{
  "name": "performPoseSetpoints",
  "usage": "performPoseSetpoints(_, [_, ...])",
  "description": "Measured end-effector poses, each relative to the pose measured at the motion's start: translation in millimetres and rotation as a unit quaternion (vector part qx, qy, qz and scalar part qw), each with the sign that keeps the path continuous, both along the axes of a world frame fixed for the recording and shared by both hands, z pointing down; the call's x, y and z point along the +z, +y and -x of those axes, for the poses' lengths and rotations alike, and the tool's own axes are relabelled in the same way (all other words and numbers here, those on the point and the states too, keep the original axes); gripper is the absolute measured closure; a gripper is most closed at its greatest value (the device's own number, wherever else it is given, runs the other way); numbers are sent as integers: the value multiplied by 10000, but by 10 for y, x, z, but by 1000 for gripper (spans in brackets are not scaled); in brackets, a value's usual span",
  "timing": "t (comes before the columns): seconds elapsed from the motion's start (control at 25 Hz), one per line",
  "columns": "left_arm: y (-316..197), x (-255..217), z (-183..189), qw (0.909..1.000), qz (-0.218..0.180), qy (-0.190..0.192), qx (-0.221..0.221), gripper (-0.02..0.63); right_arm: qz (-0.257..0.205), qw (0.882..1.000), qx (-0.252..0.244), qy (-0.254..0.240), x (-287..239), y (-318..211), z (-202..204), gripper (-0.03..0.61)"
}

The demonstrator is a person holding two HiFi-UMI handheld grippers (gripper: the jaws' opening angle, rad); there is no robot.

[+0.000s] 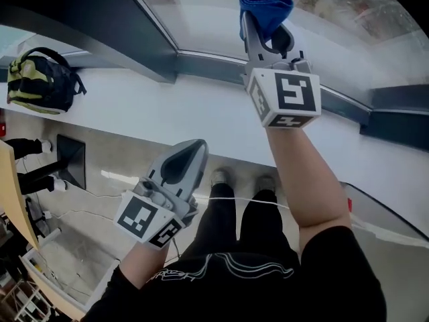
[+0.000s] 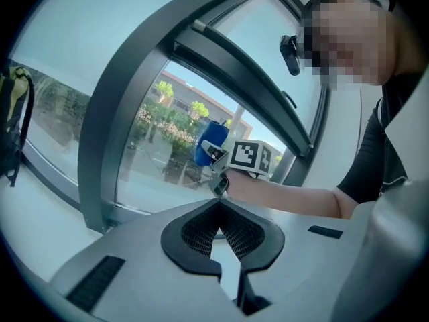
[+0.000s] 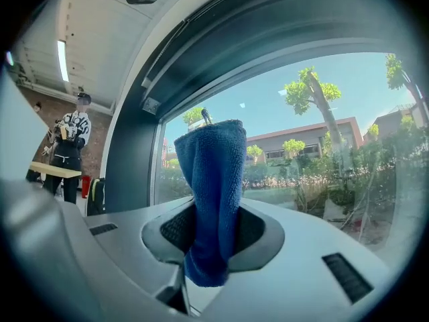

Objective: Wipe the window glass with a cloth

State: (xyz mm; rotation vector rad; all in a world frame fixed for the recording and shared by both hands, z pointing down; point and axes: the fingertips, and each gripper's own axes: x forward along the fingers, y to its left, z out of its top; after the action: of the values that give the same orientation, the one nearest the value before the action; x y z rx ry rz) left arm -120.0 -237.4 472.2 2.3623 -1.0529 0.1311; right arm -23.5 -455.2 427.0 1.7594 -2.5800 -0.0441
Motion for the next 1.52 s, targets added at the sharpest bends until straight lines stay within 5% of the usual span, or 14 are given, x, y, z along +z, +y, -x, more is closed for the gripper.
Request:
performPoseSetpoints(1.12, [429,-52,-2869,9960,41,62,890,609,60,9958,894,163,45,758,-3310,485])
performPoseSetpoints(1.52, [540,18,-3635,9912,45,-25,1321,609,80,9875,1575,66,159,1058,-4490,485])
